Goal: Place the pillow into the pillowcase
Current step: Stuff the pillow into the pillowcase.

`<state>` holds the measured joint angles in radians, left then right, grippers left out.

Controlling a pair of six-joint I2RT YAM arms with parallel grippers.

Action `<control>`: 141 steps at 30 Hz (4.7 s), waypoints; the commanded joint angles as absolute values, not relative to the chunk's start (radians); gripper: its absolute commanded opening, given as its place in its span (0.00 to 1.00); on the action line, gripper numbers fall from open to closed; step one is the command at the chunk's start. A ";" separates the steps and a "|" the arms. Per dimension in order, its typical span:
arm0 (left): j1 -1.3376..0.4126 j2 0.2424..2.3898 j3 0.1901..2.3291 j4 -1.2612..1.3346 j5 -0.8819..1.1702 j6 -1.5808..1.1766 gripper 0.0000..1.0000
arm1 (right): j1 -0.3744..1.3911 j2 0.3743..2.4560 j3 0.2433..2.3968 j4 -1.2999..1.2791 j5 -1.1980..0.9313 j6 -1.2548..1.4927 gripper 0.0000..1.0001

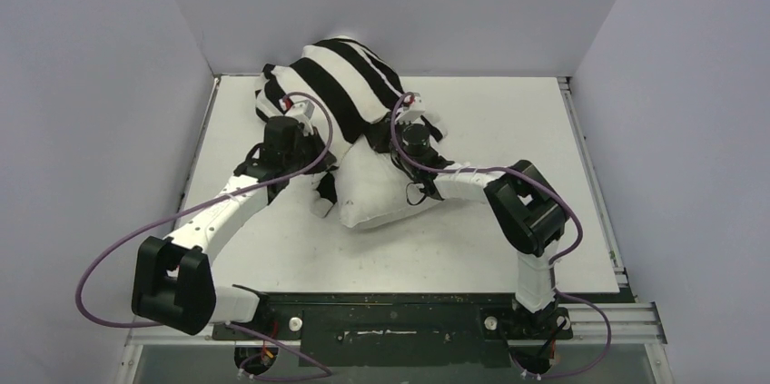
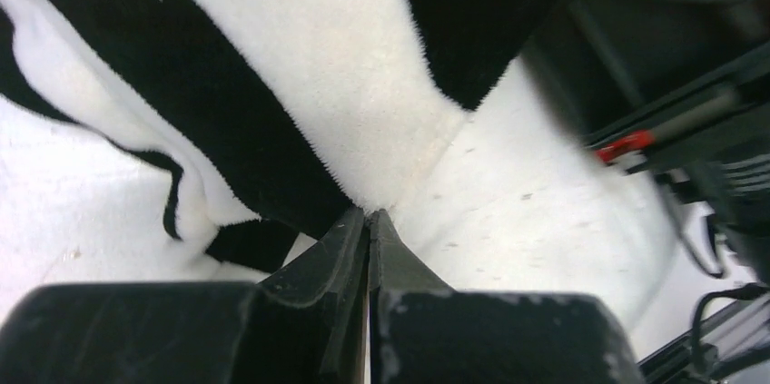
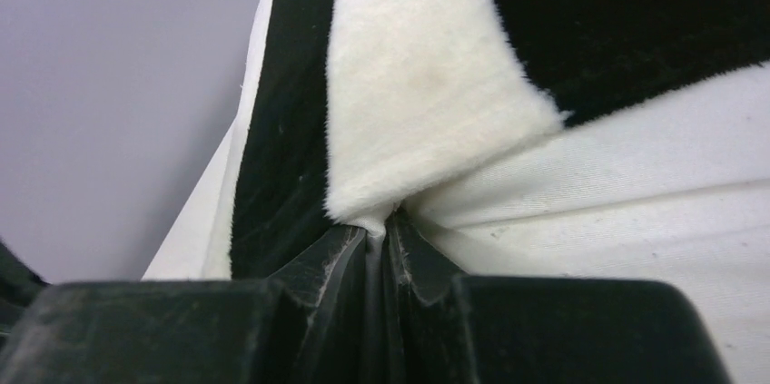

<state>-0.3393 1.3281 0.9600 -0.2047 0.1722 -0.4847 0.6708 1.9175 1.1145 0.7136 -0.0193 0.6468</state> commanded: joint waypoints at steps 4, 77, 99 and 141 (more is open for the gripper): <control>-0.337 1.342 0.827 -0.089 0.325 -0.563 0.00 | 0.653 1.935 1.084 0.831 0.034 0.646 0.00; -0.881 1.173 1.144 -0.582 -0.390 -0.194 0.65 | 0.384 1.786 0.778 1.023 -0.365 1.245 0.00; -1.182 1.543 1.326 0.038 0.031 -0.406 0.00 | 0.443 1.857 0.756 1.045 -0.006 1.448 0.00; -0.965 1.400 1.082 -0.144 -0.443 -0.288 0.56 | -0.010 0.981 0.694 -0.217 -0.510 0.719 1.00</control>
